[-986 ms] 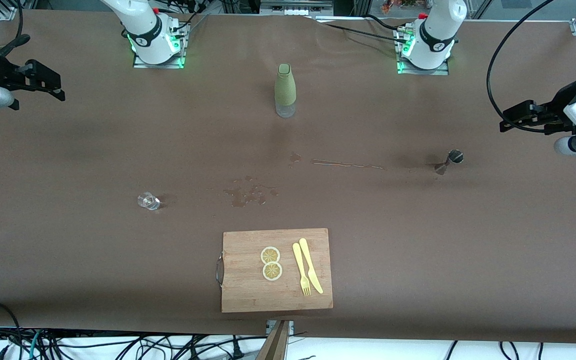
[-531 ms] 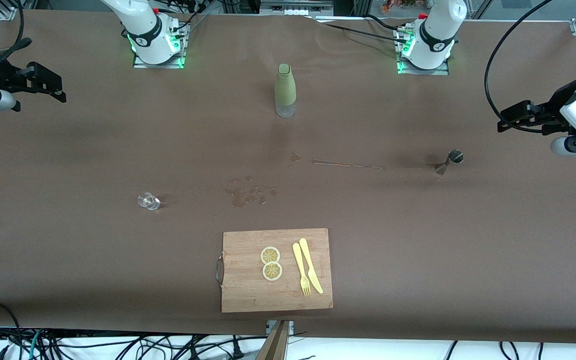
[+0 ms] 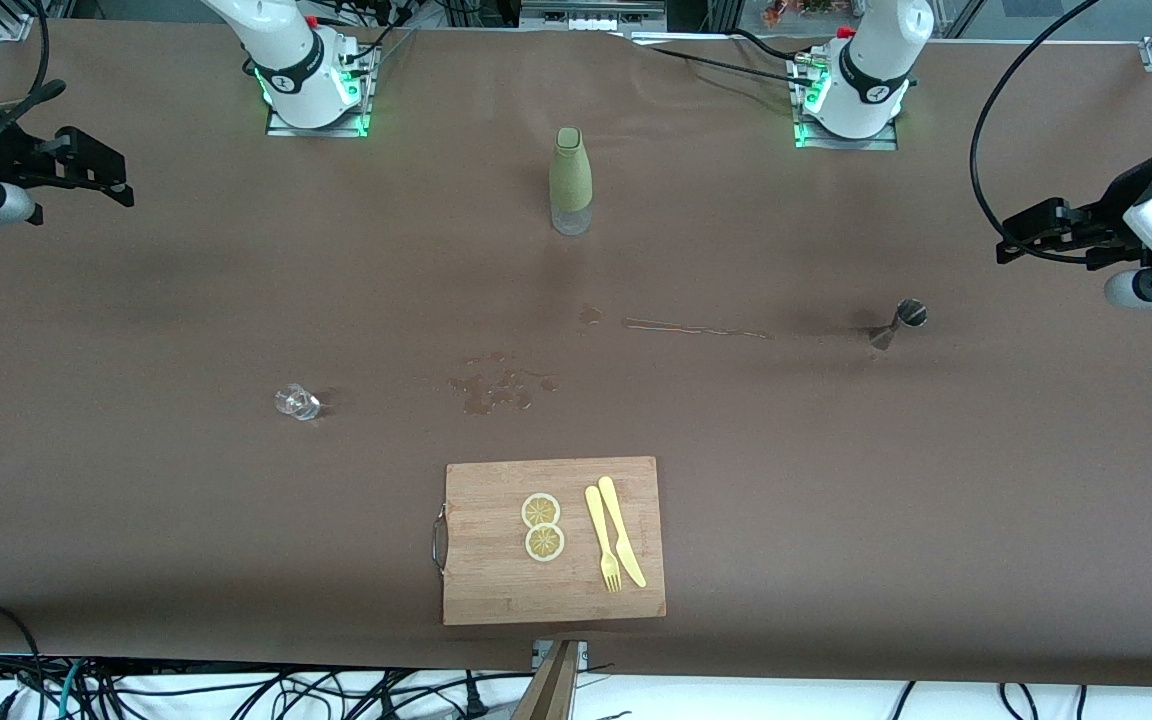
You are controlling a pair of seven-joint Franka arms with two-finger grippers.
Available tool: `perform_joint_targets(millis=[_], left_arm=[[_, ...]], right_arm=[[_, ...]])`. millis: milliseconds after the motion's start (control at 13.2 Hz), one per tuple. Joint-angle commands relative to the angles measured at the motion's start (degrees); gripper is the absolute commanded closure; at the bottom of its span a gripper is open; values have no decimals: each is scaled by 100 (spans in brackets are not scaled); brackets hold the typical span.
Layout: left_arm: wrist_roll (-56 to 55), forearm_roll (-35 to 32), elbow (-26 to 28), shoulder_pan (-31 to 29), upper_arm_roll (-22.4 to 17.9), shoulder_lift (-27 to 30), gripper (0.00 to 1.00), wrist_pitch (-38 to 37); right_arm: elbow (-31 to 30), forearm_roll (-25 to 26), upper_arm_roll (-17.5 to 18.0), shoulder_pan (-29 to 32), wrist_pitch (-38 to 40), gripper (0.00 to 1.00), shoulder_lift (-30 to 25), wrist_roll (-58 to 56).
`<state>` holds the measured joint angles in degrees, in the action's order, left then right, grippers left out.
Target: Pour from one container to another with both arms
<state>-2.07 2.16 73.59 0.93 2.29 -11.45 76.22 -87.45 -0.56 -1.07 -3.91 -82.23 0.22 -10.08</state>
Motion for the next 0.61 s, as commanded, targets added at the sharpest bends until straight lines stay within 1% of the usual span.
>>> perform_joint_targets(millis=[0,531], left_arm=[[-4,21,-82,-5,-18,29,0,-63],[4,21,-38,-31,-27,38,0,-54]], right_arm=[[26,-50,-16,22,5,0,-66,-82],[44,-94,-16,31,23,0,-110,-91]])
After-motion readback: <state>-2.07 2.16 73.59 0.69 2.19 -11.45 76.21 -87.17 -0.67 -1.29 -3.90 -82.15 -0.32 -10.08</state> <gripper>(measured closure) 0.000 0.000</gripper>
